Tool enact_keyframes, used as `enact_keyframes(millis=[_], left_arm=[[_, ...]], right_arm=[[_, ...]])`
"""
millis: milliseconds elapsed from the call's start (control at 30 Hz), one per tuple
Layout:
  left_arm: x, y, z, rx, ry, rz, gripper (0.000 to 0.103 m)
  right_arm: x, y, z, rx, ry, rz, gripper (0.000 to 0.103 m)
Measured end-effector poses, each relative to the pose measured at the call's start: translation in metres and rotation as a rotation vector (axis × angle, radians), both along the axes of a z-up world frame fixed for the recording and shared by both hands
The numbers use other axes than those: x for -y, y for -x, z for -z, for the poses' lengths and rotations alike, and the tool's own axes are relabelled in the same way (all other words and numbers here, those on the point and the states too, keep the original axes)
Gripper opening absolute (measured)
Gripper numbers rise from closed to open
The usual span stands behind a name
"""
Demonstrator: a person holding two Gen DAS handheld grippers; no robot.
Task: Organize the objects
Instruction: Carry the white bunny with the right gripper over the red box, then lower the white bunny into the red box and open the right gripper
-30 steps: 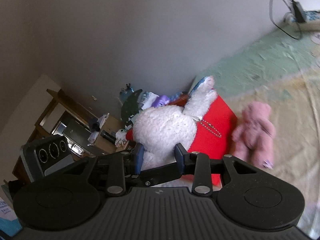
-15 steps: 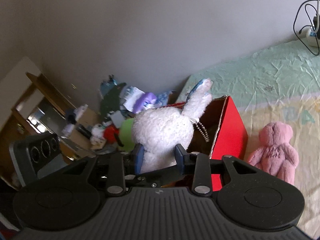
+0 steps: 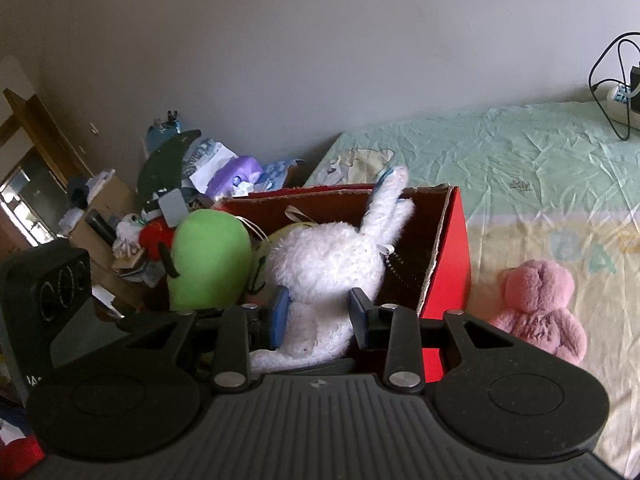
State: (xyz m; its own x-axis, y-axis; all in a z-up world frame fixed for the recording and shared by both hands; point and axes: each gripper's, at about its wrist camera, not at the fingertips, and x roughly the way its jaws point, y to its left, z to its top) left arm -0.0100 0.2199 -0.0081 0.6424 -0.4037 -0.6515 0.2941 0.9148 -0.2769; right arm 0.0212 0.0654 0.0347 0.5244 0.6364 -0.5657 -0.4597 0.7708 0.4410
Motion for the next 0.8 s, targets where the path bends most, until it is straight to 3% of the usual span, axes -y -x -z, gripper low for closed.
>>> enact_keyframes(millis=[267, 467, 800], left_arm=[[0.001, -0.003, 0.006, -0.016, -0.029, 0.014, 0.064], [0.003, -0.001, 0.005, -0.017, -0.027, 0.032, 0.074], [0.006, 0.001, 0.004, -0.036, -0.030, 0.031, 0.074]], right_arm=[[0.000, -0.001, 0.005, 0.025, 0.045, 0.089, 0.038], [0.008, -0.001, 0.010, 0.005, 0.012, 0.124, 0.037], [0.014, 0.012, 0.009, 0.012, -0.012, 0.128, 0.036]])
